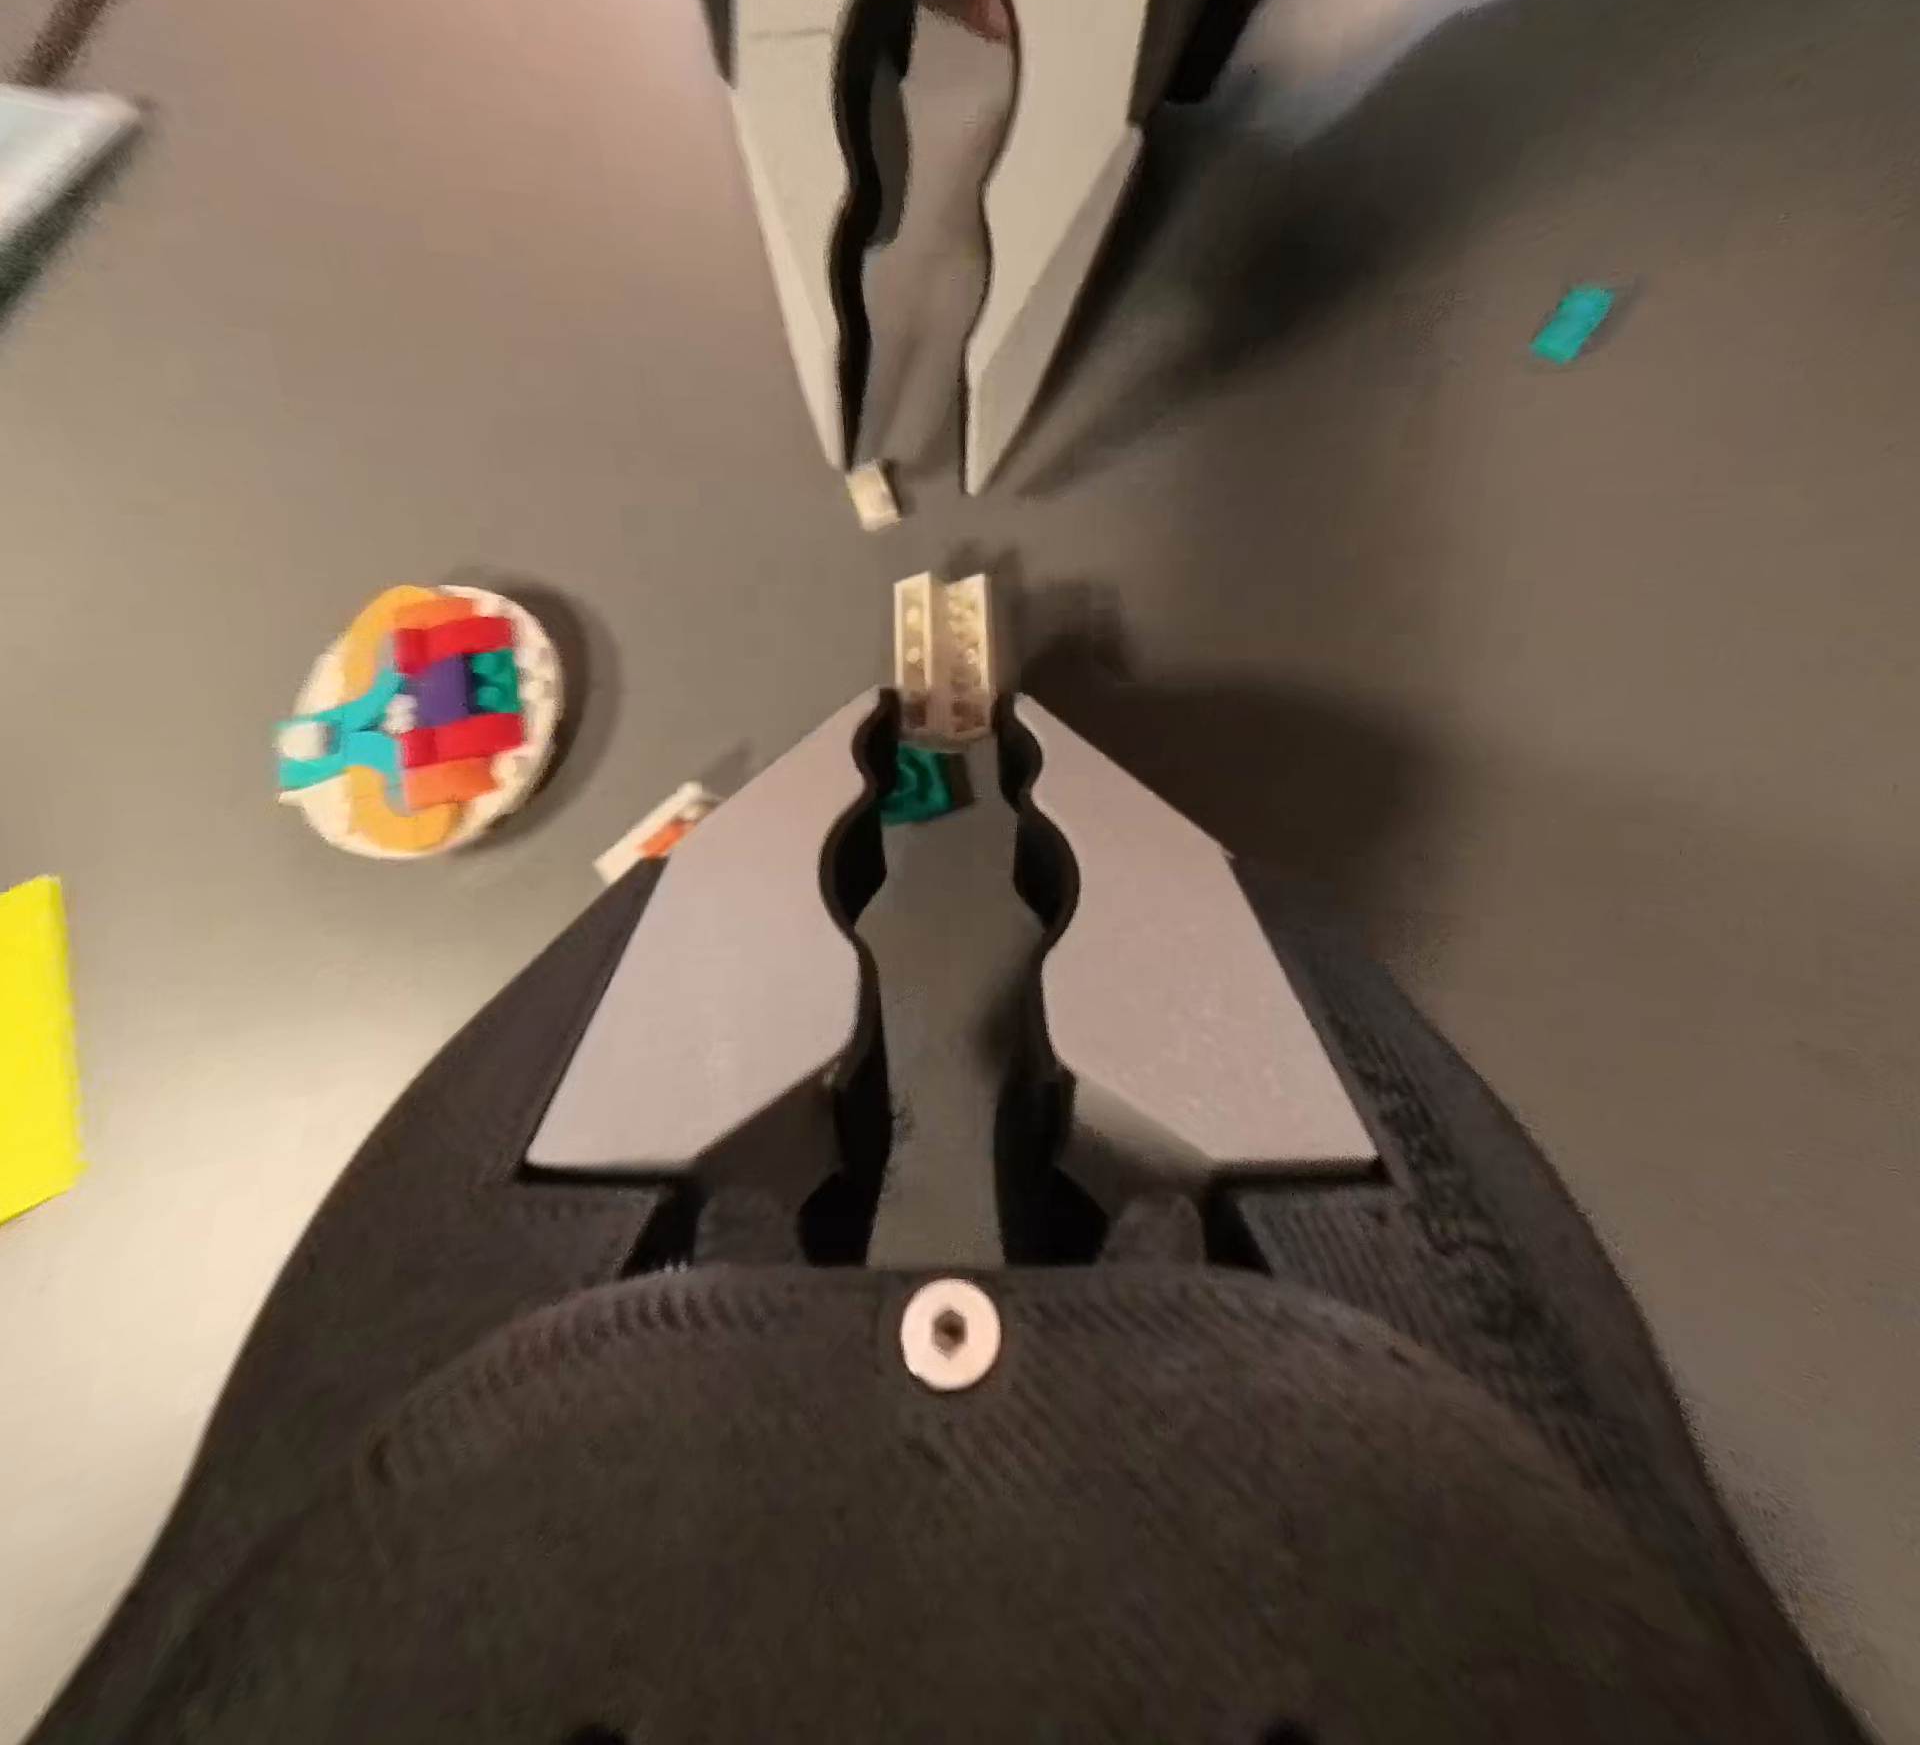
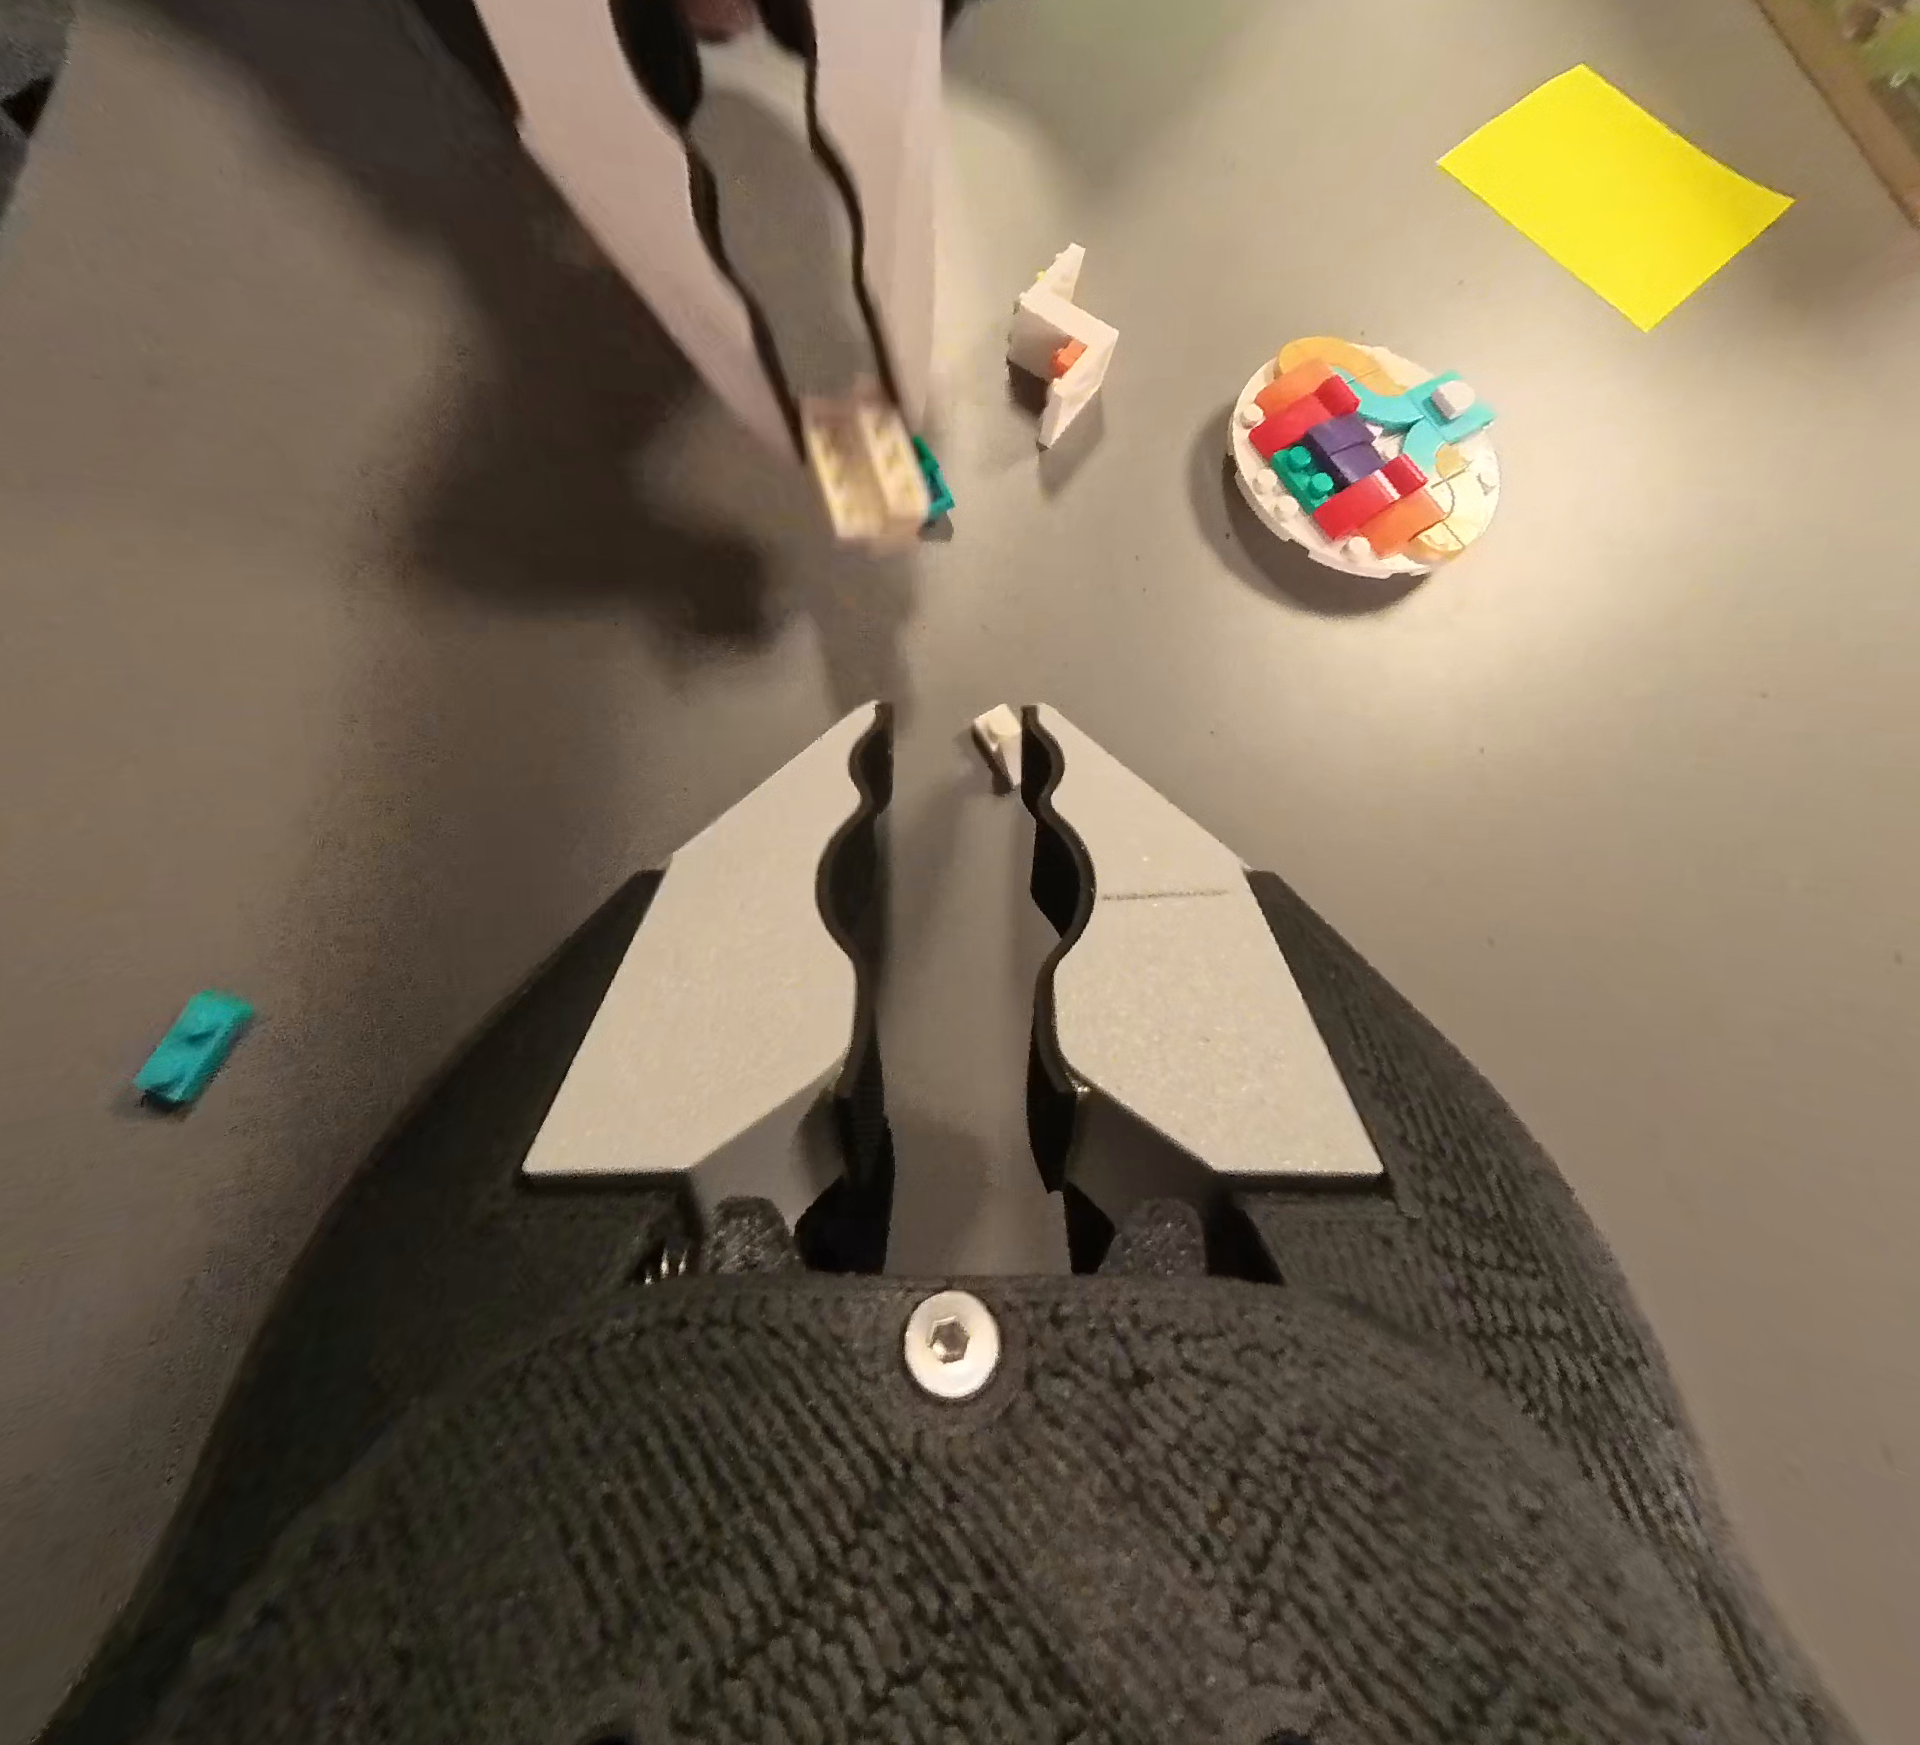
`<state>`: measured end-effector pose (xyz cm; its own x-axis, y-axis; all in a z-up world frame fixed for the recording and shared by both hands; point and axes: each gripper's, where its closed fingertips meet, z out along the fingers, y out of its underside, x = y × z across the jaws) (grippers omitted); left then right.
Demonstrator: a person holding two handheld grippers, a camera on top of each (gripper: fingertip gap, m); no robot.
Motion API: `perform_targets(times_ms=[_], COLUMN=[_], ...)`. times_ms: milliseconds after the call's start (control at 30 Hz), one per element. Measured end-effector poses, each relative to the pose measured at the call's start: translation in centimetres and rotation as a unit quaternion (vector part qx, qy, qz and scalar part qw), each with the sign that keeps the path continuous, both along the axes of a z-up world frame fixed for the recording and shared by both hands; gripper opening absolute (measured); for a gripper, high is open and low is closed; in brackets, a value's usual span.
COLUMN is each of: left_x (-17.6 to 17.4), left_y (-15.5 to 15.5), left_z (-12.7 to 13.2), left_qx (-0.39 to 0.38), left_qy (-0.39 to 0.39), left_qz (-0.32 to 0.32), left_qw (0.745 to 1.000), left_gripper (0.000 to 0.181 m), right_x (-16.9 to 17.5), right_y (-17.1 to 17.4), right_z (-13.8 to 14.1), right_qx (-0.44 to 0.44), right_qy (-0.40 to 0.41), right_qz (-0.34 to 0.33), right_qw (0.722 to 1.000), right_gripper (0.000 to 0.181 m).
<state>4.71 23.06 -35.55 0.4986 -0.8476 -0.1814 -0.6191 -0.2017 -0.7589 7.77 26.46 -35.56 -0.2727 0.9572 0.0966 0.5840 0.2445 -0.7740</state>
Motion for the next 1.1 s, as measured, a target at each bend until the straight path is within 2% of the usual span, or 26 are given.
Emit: perform_targets(times_ms=[67,167,233,267,367,467,567,600,667,733,800,833,867,933,1033,1100], left_x=[-1.4,-6.4,-11.0,-13.3,-19.4,-22.9,-25.5,-25.9,-25.1,-21.4,-15.1,-11.3,-7.8,-3.2,-1.1,-0.7], left_y=[0.2,-1.0,-2.2,-2.9,-5.0,-6.1,-6.2,-6.2,-5.4,-4.2,-3.3,-3.3,-3.5,-3.6,-2.3,-1.3], left_z=[3.3,9.3,11.6,11.9,10.2,6.9,4.5,4.6,6.8,9.9,11.7,11.6,10.8,7.9,2.9,1.0], left_qx=[0.05,0.107,0.103,0.083,-0.012,-0.12,-0.17,-0.163,-0.092,-0.008,0.036,0.023,-0.003,-0.064,-0.113,-0.134], left_qy=[-0.019,-0.054,-0.047,-0.034,0.011,0.015,0.041,0.054,0.061,0.036,-0.013,-0.044,-0.072,-0.086,-0.05,-0.044], left_qz=[0.045,0.163,0.255,0.296,0.393,0.452,0.513,0.527,0.531,0.488,0.385,0.319,0.255,0.17,0.143,0.146], left_qw=[0.998,0.979,0.96,0.951,0.92,0.884,0.841,0.832,0.84,0.872,0.922,0.947,0.964,0.98,0.982,0.979], left_gripper=[0.018,0.018,0.018,0.018,0.018,0.021,0.081,0.09,0.089,0.076,0.062,0.053,0.044,0.036,0.036,0.036], right_x=[0.1,0.2,0.2,0.2,0.2,0.2,0.4,0.6,0.8,1.0,1.0,1.0,0.9,0.8,0.4,0.1], right_y=[0.1,0.5,0.6,0.6,0.4,0.5,1.0,1.2,1.7,2.1,2.1,2.0,1.9,1.5,0.8,0.6], right_z=[0.5,1.0,1.1,1.1,0.8,0.5,0.3,0.3,0.2,0.0,-0.2,-0.3,-0.4,-0.6,-0.5,-0.6], right_qx=[0.006,0.009,0.011,0.012,0.019,0.02,0.024,0.024,0.015,0.006,0.0,-0.003,-0.006,-0.009,-0.017,-0.015], right_qy=[0.011,0.021,0.021,0.02,0.01,0.002,-0.002,-0.003,-0.006,-0.009,-0.011,-0.012,-0.013,-0.012,-0.003,-0.001], right_qz=[0.0,-0.011,-0.014,-0.014,-0.012,-0.015,-0.027,-0.032,-0.047,-0.056,-0.058,-0.056,-0.052,-0.042,-0.027,-0.021], right_qw=[1.0,1.0,1.0,1.0,1.0,1.0,0.999,0.999,0.999,0.998,0.998,0.998,0.999,0.999,0.999,1.0], right_gripper=[0.022,0.022,0.022,0.022,0.022,0.022,0.022,0.022,0.024,0.026,0.028,0.029,0.029,0.028,0.028,0.028])
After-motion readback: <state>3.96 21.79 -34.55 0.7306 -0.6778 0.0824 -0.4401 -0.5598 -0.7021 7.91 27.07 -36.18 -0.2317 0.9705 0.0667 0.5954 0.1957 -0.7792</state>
